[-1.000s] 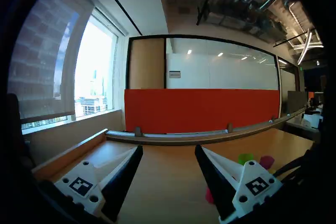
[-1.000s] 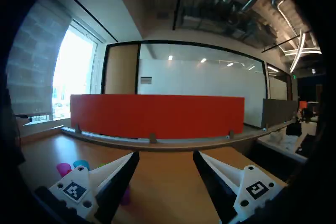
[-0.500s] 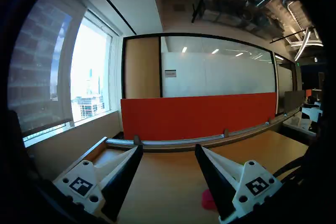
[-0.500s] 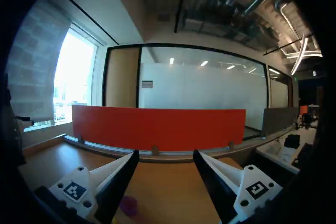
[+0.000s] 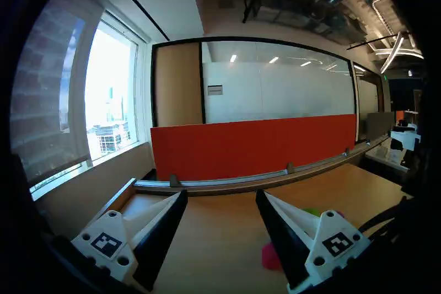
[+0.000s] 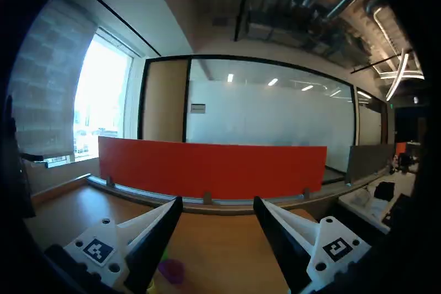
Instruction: Pour water
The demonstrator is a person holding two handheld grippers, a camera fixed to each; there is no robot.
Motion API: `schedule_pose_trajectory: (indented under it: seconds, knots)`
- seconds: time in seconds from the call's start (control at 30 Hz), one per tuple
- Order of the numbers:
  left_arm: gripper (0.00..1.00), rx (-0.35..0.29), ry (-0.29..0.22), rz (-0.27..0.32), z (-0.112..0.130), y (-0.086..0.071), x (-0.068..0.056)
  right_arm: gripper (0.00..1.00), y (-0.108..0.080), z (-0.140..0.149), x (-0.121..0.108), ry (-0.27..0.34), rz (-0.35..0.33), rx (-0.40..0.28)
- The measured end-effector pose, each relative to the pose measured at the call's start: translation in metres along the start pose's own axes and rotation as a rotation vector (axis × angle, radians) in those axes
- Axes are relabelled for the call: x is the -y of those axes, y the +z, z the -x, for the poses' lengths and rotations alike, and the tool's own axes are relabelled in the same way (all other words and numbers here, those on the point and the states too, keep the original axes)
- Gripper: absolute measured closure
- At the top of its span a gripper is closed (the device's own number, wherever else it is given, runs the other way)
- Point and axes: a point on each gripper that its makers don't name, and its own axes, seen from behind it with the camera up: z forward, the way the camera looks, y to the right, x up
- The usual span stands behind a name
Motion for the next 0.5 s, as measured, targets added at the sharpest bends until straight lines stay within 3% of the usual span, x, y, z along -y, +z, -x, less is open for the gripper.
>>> schedule_pose_trajectory:
  seconds: [0.5]
  knots:
    - [0.08,0.045,0.003,-0.003,0.015,-0.011,-0.002,0.01,0.018,0.0,0.031,-0.044,-0.129,0.058]
